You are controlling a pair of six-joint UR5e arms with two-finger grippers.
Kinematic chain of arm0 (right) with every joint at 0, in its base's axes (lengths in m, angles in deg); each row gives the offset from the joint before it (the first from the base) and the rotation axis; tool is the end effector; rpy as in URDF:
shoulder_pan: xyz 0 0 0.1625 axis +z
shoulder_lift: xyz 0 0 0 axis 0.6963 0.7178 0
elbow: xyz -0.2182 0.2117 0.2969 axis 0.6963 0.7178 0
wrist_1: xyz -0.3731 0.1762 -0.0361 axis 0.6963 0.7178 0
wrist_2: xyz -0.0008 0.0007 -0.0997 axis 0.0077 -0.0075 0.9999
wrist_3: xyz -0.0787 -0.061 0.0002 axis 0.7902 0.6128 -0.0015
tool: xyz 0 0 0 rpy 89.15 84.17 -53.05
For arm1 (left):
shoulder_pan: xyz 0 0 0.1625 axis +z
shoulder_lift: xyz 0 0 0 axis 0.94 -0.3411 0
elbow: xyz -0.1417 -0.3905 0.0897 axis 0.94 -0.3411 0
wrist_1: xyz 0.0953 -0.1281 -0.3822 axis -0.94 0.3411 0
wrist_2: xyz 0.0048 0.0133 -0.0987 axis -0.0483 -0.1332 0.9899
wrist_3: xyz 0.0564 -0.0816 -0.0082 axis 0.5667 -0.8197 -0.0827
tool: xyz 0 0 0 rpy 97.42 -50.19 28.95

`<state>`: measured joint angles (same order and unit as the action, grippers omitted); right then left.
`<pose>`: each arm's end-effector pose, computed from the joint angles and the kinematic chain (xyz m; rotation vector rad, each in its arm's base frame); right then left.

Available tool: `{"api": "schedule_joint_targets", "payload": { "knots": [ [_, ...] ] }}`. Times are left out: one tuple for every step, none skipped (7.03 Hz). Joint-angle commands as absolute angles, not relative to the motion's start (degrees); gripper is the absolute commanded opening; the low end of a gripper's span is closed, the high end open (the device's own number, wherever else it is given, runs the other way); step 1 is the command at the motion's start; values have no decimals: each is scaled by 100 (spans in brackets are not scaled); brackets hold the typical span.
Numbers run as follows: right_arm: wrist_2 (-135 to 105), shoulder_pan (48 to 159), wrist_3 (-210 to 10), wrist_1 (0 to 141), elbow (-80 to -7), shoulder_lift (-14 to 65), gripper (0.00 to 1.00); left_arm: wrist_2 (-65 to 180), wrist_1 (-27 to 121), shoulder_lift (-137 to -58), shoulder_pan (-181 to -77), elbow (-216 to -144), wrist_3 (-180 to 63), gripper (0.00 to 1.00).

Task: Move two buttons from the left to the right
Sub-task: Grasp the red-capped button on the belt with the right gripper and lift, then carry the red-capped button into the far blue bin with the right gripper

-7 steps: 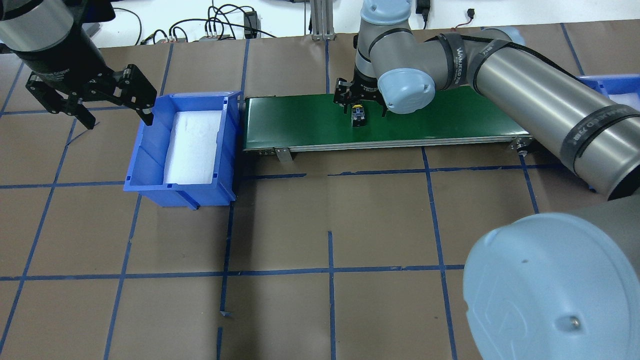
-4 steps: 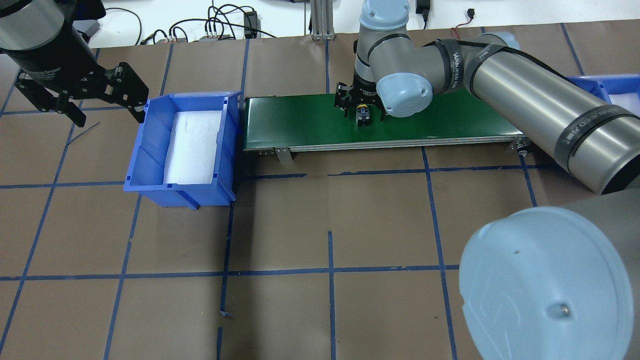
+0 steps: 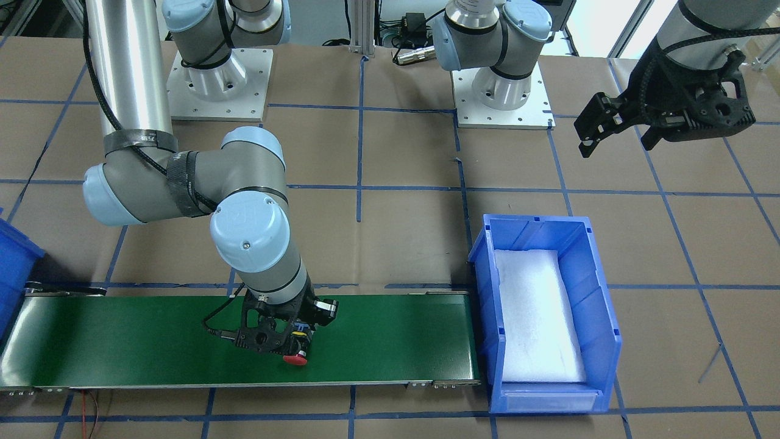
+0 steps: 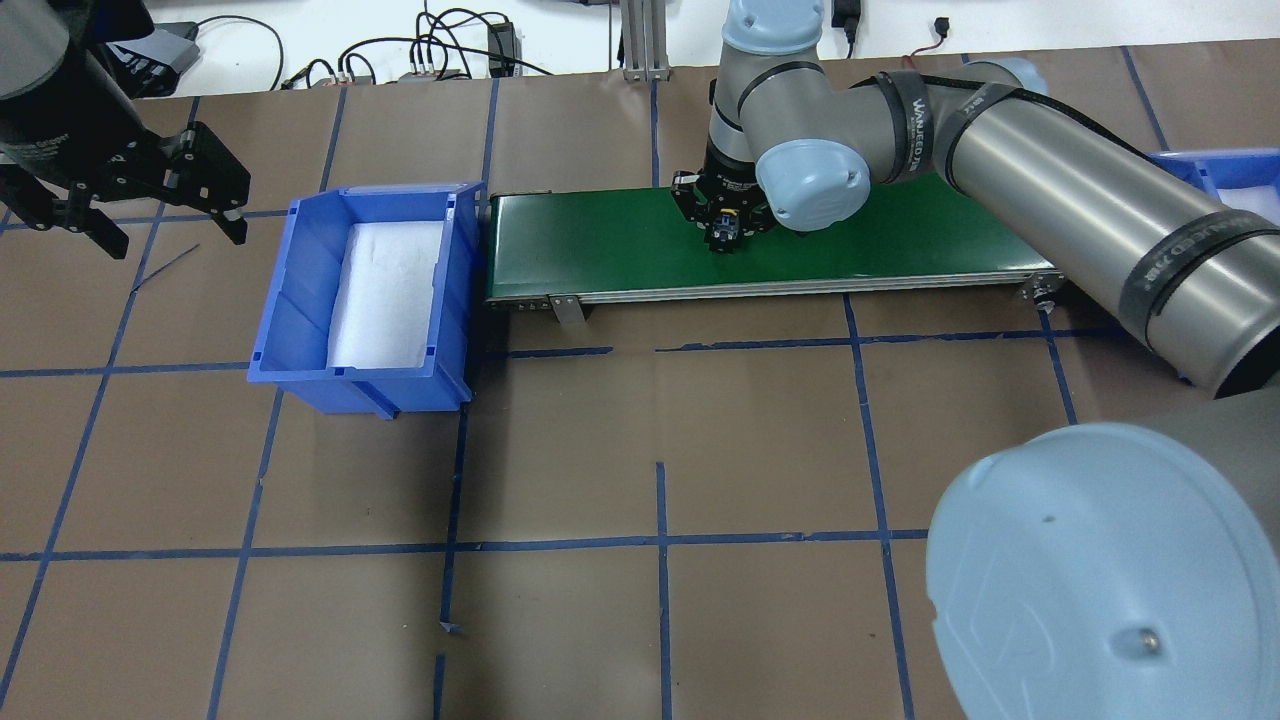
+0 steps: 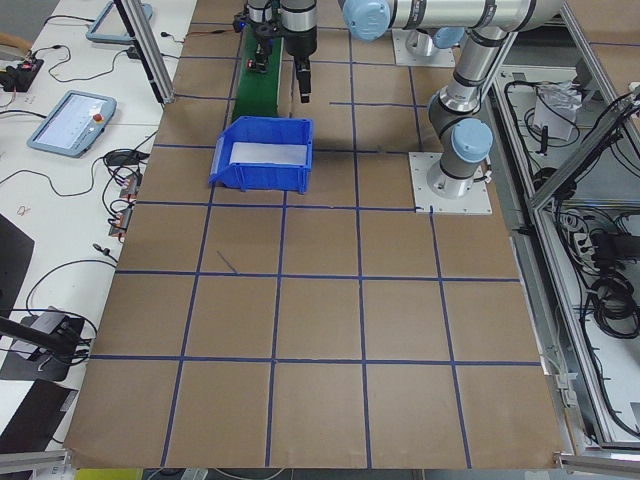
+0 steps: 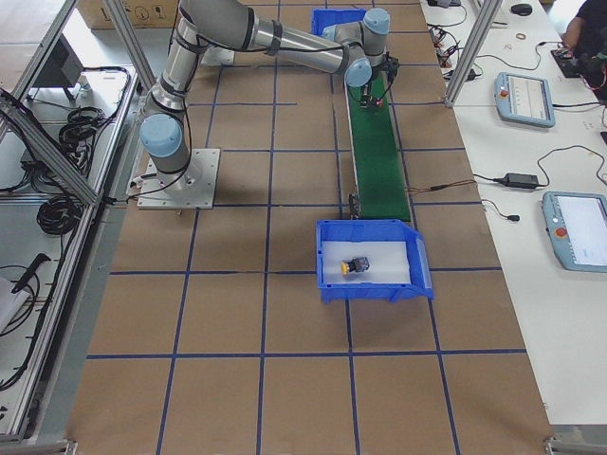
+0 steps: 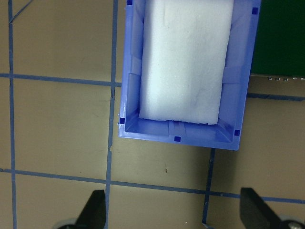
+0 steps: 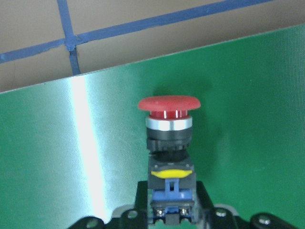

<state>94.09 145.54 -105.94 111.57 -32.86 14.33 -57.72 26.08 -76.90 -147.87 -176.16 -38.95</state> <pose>0.2732 -0.6443 0.2743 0.2887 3.0422 -0.0623 -0.0227 -0.4984 0.5136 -0.1968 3.0791 0.0398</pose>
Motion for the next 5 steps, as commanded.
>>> {"api": "schedule_joint_targets", "payload": {
  "knots": [
    [9447, 14381, -10257, 10593, -3240, 2103, 4, -5801, 2462, -7650, -14810, -17633, -3870, 100],
    [9595, 14014, -9741, 10215, -3274, 2516, 4, -5810, 2332, -7658, -14793, -17651, -3835, 100],
    [9788, 13375, -8779, 9681, -3275, 2894, 4, -5845, 1765, -7823, -14767, -17668, -3808, 100],
    [9877, 12455, -7499, 9162, -3275, 3307, 4, -5985, 1794, -7747, -14810, -17712, -3825, 100],
    [9965, 11472, -6320, 8931, -3275, 3502, 4, -5925, 1838, -7720, -14802, -17799, -3852, 100]
  ]
}}
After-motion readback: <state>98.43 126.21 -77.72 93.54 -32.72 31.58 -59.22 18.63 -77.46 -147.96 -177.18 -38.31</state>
